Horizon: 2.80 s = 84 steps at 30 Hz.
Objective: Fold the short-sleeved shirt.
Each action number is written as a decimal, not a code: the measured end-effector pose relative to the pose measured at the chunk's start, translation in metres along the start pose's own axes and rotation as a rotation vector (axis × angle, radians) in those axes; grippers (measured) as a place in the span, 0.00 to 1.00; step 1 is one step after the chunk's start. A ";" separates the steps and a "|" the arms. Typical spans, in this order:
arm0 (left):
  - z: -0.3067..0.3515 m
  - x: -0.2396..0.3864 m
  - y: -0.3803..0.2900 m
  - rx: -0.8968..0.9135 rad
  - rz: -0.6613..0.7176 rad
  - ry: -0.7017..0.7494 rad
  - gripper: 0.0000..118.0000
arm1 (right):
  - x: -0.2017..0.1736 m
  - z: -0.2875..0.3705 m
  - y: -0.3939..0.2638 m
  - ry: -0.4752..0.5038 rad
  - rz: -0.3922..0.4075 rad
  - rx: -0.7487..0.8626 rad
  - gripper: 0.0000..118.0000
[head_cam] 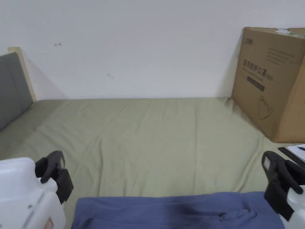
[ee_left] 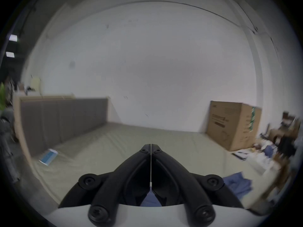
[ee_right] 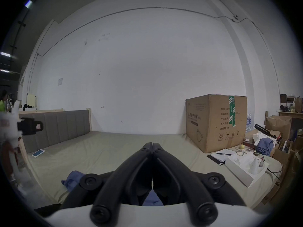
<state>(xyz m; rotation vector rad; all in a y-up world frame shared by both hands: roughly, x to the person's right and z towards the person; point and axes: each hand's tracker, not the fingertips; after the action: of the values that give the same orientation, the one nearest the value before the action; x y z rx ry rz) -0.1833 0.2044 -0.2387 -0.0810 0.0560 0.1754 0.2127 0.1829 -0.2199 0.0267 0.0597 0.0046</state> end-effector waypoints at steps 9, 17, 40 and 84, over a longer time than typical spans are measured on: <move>-0.154 -0.154 -0.034 -0.878 0.592 -0.325 0.35 | -0.005 -0.011 -0.008 0.094 -0.041 -0.190 0.00; -0.202 -0.192 -0.133 -1.013 0.754 -0.382 0.98 | -0.024 -0.036 -0.028 0.147 -0.010 -0.325 0.00; -0.254 -0.157 -0.171 -1.157 0.585 -0.443 0.05 | -0.042 -0.060 -0.053 0.204 0.024 -0.477 0.00; -0.213 0.059 -0.120 -1.094 -0.060 -0.289 0.00 | 0.047 -0.022 -0.039 0.125 -0.106 -0.429 0.00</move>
<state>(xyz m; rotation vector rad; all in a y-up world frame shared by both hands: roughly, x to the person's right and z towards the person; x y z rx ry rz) -0.1145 0.0786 -0.4451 -1.1448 -0.3380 0.1394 0.2587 0.1448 -0.2453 -0.4060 0.1843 -0.0870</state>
